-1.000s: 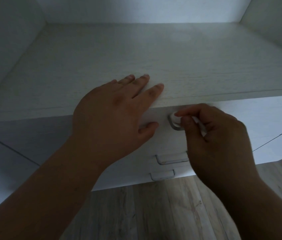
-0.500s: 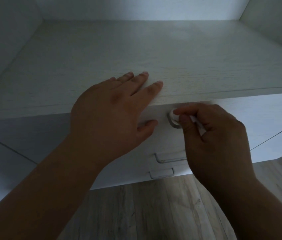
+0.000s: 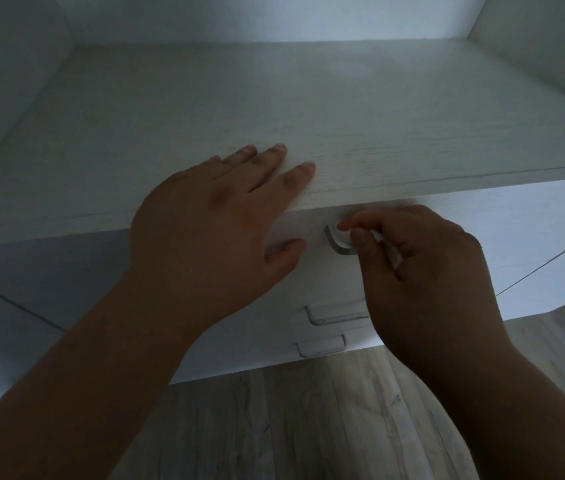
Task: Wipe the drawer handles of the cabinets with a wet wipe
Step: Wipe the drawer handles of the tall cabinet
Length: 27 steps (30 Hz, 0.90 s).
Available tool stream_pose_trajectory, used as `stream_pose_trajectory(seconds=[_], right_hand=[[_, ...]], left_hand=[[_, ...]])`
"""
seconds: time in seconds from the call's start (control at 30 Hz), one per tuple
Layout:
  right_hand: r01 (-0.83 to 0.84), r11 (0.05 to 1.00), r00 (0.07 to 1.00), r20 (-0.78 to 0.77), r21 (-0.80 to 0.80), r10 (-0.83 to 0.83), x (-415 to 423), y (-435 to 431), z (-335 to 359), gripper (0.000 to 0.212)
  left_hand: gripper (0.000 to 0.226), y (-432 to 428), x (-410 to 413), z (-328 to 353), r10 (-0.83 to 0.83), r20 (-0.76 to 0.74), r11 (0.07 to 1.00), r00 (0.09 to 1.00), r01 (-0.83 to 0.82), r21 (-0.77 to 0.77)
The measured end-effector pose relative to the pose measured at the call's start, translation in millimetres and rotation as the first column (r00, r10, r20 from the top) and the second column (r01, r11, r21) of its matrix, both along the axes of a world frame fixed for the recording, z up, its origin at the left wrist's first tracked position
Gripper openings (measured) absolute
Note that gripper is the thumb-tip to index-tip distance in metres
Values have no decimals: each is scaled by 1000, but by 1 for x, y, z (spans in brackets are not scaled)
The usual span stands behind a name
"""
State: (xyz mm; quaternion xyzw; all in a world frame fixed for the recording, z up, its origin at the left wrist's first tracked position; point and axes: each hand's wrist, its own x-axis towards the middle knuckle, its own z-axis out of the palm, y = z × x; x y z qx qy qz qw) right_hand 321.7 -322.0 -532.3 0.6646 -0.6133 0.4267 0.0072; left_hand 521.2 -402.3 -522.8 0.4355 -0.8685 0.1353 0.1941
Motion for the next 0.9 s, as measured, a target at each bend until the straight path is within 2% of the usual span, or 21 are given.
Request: stream_pose_trajectory(seconds=[0.07,0.23,0.33,0.4,0.5,0.53,0.67,0.77,0.83,0.9], right_hand=[[-23,999,999,-31,47,24,-1,-2,2,16],[-37,996,987,156,79,24,-5,-1,7,17],[-6,999,1000,-11,49,6,1,-3,4,17],[-21,999,999,-41,39,22,-2,-4,3,17],[-58,996,983,180,61,46,-9,-1,9,17],[-60,996,977,209,59,46,-10,-1,10,16],[-51,998,997,-55,42,53,-6,-2,4,17],[-80,995,997,10,67,80,-14,-1,5,16],[-66,998,997,35,23,65,-20,1,6,16],[-48,999,995,-85,-22,47,-23,0,3,16]], left_hand=[[73,-1,-1,0,6,6,1000,1000,-6,12],[73,-1,-1,0,8,-3,1000,1000,-8,23],[73,-1,-1,0,10,12,1000,1000,-10,13],[74,-2,-1,-1,4,10,1000,1000,-4,24],[72,-3,-1,-2,-5,-6,1000,1000,5,6],[72,-2,-1,-1,-5,-5,1000,1000,5,1],[72,0,-1,0,10,12,1000,1000,-10,-14],[72,0,0,0,10,9,1000,1000,-10,-29],[71,-1,0,-1,2,3,1000,1000,-2,-26],[71,-1,-1,-1,4,-4,1000,1000,-4,-10]])
